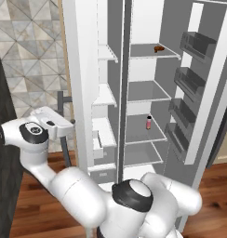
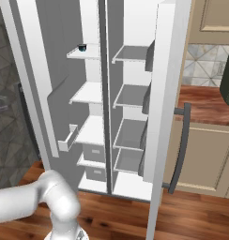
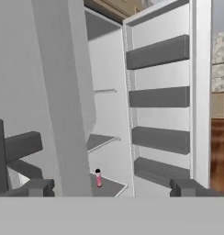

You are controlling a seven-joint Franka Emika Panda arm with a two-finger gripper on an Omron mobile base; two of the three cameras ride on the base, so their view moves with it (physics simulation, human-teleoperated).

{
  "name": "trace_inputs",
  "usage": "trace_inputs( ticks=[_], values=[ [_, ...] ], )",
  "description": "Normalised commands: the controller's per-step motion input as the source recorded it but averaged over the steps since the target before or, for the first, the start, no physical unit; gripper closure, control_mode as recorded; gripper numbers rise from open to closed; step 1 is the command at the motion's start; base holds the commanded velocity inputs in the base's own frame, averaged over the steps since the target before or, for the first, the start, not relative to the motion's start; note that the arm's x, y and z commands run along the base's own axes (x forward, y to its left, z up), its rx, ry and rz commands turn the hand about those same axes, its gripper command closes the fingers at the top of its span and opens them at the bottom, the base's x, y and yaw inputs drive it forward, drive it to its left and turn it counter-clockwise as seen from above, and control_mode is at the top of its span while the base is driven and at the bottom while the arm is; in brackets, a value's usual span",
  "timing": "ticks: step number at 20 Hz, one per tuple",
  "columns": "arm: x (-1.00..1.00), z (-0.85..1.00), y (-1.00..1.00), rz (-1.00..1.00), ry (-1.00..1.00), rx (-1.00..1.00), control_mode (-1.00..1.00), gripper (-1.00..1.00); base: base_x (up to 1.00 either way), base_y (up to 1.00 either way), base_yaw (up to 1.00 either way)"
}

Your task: Pick up the frozen chicken drumstick from the freezer, place it on any shelf in the fridge, and close the fridge and freezer doors when done.

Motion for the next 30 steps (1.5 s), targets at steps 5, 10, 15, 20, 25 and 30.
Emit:
trace_inputs(
  ticks=[5, 10, 15, 20, 25, 30],
  values=[
    [0.51, -0.13, -0.16, 0.0, 0.04, 0.0, -1.0, -1.0, 0.0, 0.0, 0.0],
    [0.24, -0.1, -0.48, 0.0, 0.01, 0.0, -1.0, -1.0, 0.0, 0.0, 0.0],
    [0.19, -0.06, -0.47, 0.0, 0.0, 0.0, -1.0, -1.0, 0.0, 0.0, 0.0],
    [0.34, -0.05, -0.36, 0.0, 0.0, 0.0, -1.0, -1.0, 0.0, 0.0, 0.0],
    [0.49, -0.06, -0.26, 0.0, 0.0, 0.0, -1.0, -1.0, 0.0, 0.0, 0.0],
    [0.63, -0.03, -0.5, 0.0, 0.0, 0.0, -1.0, -1.0, 0.0, 0.0, 0.0]
  ],
)
